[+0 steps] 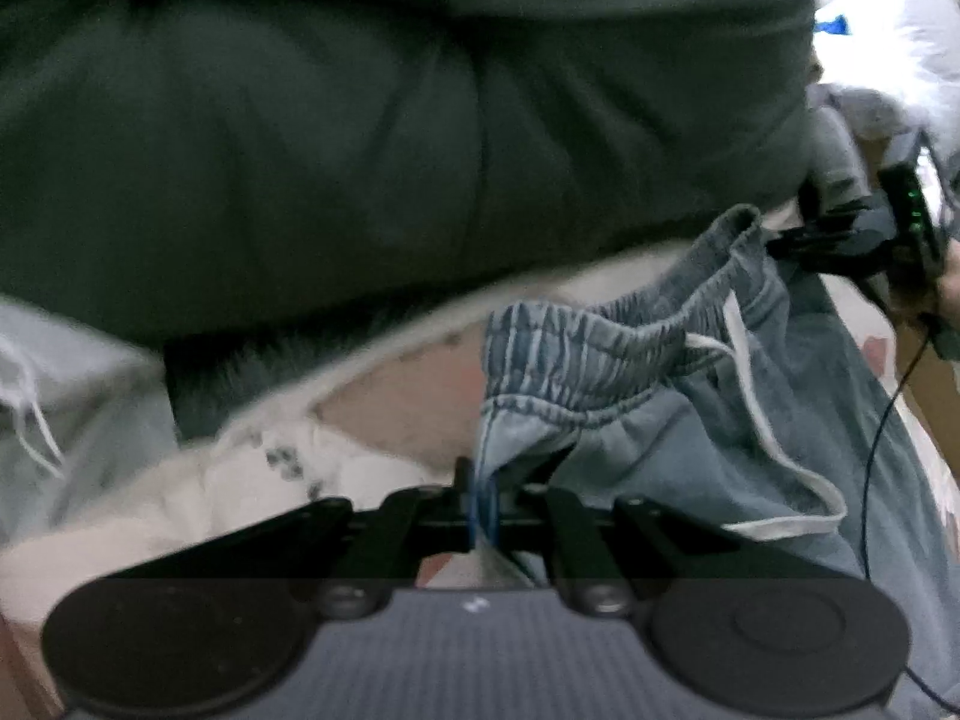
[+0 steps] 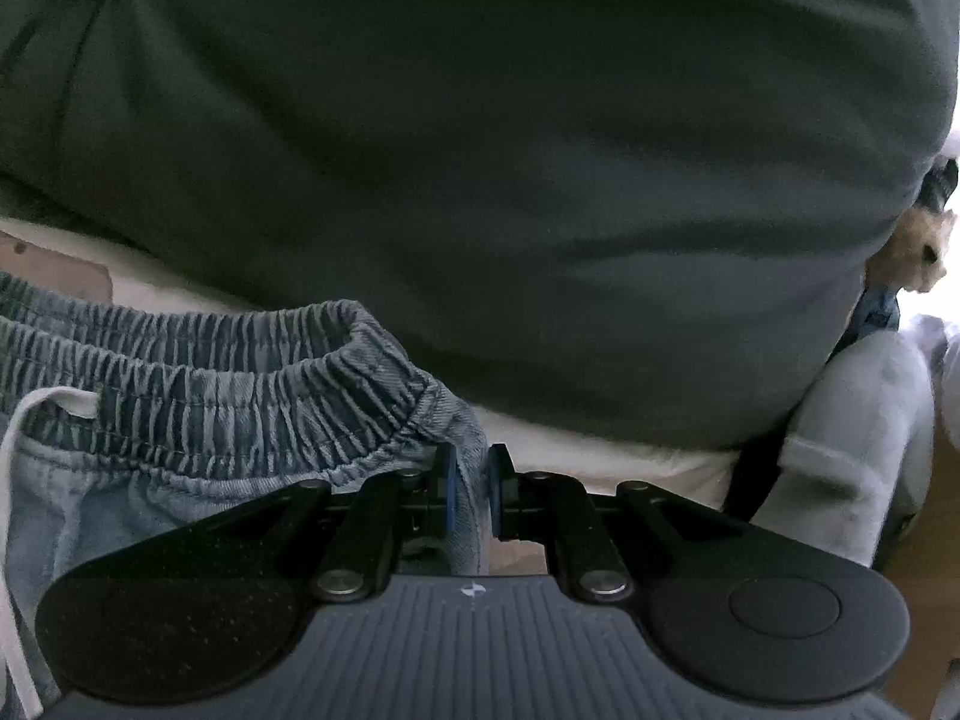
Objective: Fold clothes
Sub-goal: 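Open the left gripper and release the waistband onto the jeans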
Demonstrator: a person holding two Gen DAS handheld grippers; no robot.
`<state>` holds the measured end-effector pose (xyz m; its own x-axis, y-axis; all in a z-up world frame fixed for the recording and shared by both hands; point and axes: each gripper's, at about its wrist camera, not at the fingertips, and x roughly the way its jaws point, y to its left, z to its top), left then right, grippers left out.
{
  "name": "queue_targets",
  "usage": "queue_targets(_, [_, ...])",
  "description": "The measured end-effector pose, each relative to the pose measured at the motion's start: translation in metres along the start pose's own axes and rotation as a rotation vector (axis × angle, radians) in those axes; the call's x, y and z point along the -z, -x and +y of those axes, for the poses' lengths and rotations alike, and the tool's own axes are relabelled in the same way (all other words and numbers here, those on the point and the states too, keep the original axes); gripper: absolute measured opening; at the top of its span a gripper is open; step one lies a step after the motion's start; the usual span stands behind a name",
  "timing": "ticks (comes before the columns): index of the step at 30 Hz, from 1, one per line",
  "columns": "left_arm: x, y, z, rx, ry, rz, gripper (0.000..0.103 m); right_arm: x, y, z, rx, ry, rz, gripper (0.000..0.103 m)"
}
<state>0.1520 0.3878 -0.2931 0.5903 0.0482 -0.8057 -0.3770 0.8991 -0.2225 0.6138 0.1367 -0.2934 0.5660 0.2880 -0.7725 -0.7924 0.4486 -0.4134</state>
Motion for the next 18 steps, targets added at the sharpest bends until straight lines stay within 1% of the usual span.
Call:
queue_targets(1, [0.002,-0.006,0.002,0.007,0.009,0.015,0.004,0.001,-0.005,0.0,-0.015,-0.006,0.012,0.009])
queue_targets(3, [0.005,-0.011,0.004,0.027,0.019,0.024,0.008,0.003,-0.015,0.001,-0.038,-0.021,0.035,0.009])
queue_targets(5, [0.007,-0.012,0.007,0.052,0.037,0.024,0.016,0.002,-0.024,-0.001,-0.057,-0.053,0.059,0.01])
queue_targets(6, [0.008,-0.011,0.011,0.069,0.061,0.019,0.024,0.003,-0.026,-0.004,-0.072,-0.072,0.065,0.011])
queue_targets(8, [0.008,-0.008,0.019,0.09,0.111,0.002,0.036,0.003,-0.029,-0.01,-0.103,-0.097,0.076,0.014])
queue_targets(9, [0.008,-0.007,0.023,0.094,0.134,-0.007,0.04,0.004,-0.029,-0.014,-0.118,-0.107,0.076,0.016])
queue_targets(10, [0.007,-0.007,0.027,0.096,0.158,-0.015,0.048,0.004,-0.028,-0.018,-0.133,-0.117,0.075,0.022])
queue_targets(11, [0.006,-0.007,0.03,0.098,0.181,-0.023,0.054,0.005,-0.026,-0.022,-0.142,-0.123,0.072,0.028])
queue_targets(12, [0.006,-0.009,0.033,0.105,0.205,-0.029,0.054,0.005,-0.024,-0.027,-0.16,-0.132,0.066,0.033])
queue_targets(15, [0.007,-0.019,0.039,0.141,0.277,-0.025,0.055,0.004,-0.018,-0.042,-0.207,-0.147,0.049,0.043])
queue_targets(18, [0.009,-0.034,0.041,0.172,0.339,-0.002,0.055,0.003,-0.018,-0.053,-0.224,-0.145,0.052,0.045])
